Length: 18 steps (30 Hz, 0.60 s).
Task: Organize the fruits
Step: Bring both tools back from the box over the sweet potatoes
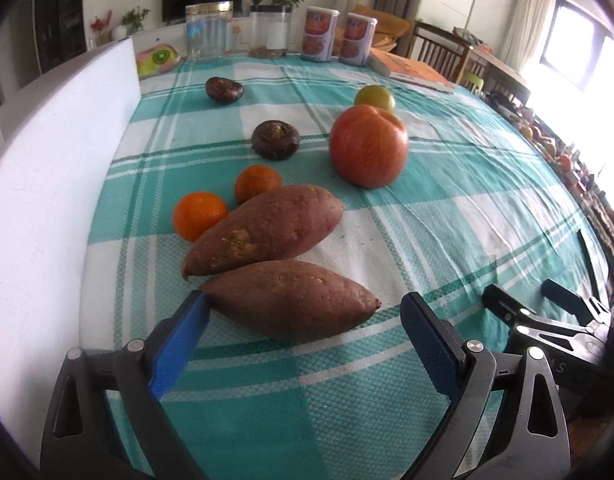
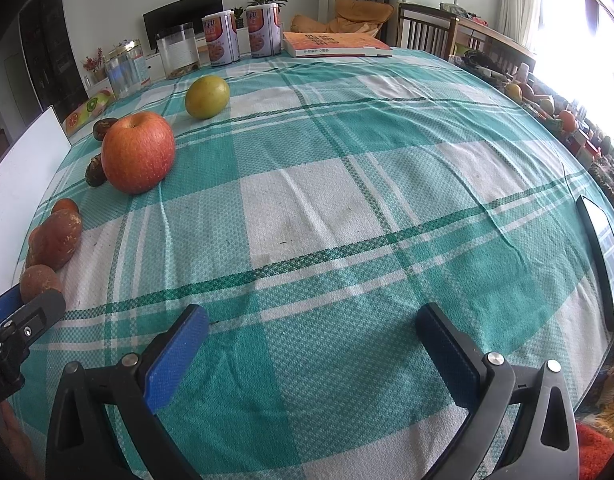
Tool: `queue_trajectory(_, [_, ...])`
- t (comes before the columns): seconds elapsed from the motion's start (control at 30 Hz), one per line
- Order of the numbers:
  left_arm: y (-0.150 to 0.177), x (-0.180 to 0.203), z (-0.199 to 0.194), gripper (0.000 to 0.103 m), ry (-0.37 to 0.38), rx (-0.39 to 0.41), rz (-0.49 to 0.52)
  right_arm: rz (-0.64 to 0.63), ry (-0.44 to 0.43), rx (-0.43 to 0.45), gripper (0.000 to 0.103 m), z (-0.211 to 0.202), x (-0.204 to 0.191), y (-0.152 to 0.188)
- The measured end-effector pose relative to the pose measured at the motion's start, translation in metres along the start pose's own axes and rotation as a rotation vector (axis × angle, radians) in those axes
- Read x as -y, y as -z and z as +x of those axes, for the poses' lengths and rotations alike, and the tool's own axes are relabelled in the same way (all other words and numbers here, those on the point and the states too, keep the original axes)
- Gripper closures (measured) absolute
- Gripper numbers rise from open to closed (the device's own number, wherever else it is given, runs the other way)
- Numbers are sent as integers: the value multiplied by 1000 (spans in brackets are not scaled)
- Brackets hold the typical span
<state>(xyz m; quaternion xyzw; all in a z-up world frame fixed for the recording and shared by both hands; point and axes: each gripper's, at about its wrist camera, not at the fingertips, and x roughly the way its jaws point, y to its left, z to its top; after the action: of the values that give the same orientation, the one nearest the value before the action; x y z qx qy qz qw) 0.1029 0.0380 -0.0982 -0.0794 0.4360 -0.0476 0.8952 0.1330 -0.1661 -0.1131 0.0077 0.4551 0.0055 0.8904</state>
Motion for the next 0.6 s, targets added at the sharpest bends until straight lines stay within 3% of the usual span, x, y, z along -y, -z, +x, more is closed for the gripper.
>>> queue_trajectory(0.07, [2, 14, -12, 6, 185, 10, 31, 10, -9, 4, 0, -1, 2, 0])
queue_trajectory(0.1, [2, 19, -17, 6, 221, 16, 46, 15, -12, 5, 0, -1, 2, 0])
queue_trajectory(0.23, [1, 10, -35, 6, 202, 65, -4, 36, -31, 12, 0, -3, 7, 0])
queue_trajectory(0.43, [27, -13, -38, 6, 133, -6, -30, 74, -73, 27, 0, -7, 13, 0])
queue_trajectory(0.53, [44, -15, -37, 6, 94, -37, -9, 81, -166, 55, 0, -13, 13, -1])
queue_trajectory(0.6, [52, -15, -38, 6, 90, -51, 0, 40, -301, 94, 0, -24, 5, -3])
